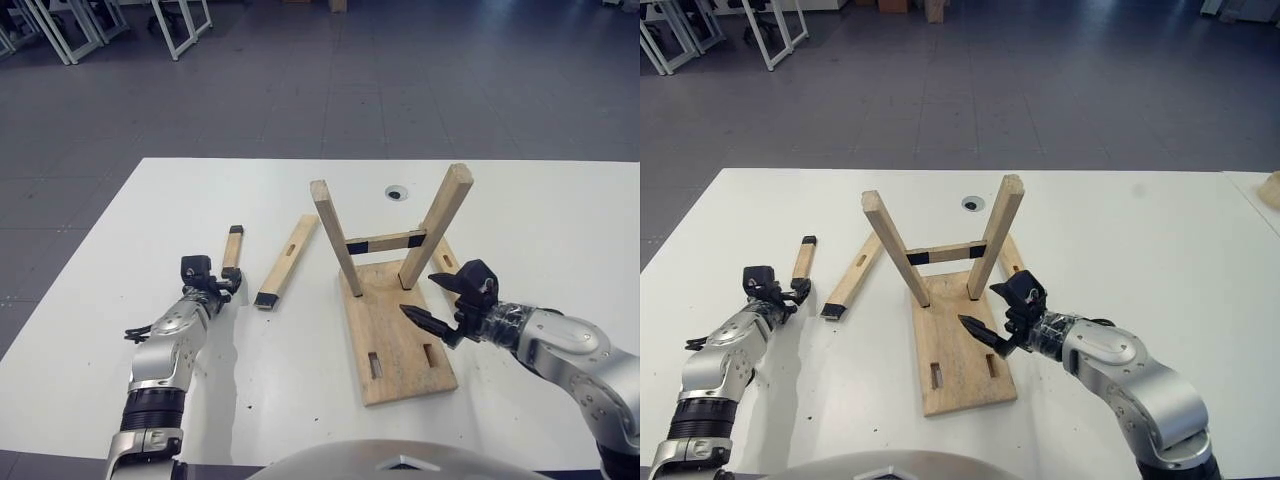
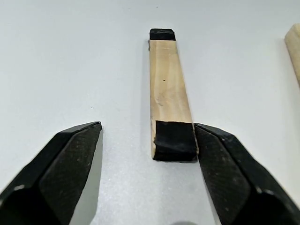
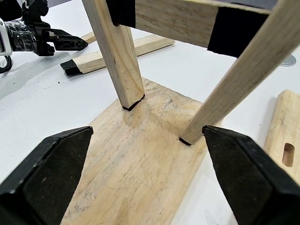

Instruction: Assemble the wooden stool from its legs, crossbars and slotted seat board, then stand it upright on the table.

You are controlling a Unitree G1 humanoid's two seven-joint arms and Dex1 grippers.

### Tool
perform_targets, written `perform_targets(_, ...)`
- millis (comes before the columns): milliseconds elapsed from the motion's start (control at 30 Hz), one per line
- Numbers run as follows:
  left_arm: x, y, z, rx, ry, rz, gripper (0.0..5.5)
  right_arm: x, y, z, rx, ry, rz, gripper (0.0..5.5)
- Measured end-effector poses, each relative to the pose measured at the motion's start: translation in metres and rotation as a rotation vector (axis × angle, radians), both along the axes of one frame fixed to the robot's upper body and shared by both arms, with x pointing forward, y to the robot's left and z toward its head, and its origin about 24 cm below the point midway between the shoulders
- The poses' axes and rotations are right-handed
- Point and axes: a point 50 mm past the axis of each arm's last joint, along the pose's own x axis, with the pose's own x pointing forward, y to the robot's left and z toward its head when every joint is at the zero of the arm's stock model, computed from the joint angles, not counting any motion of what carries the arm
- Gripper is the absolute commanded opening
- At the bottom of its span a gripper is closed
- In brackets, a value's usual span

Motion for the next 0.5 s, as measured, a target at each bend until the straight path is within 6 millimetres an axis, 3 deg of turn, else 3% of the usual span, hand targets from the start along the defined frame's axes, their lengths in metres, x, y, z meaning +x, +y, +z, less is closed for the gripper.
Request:
perform_targets(167, 0.012, 0.001, -0.006, 0.006, 0.006, -0.031, 3.38, 0.004, 0.003, 0.004, 0.005, -0.021, -0.003, 4.31)
perform_targets(500, 0.018, -0.006, -0.008, -0.015, 0.017, -0.114, 1.75, 0.01, 0.01, 0.007, 0.031, -0.036, -0.052, 4.31)
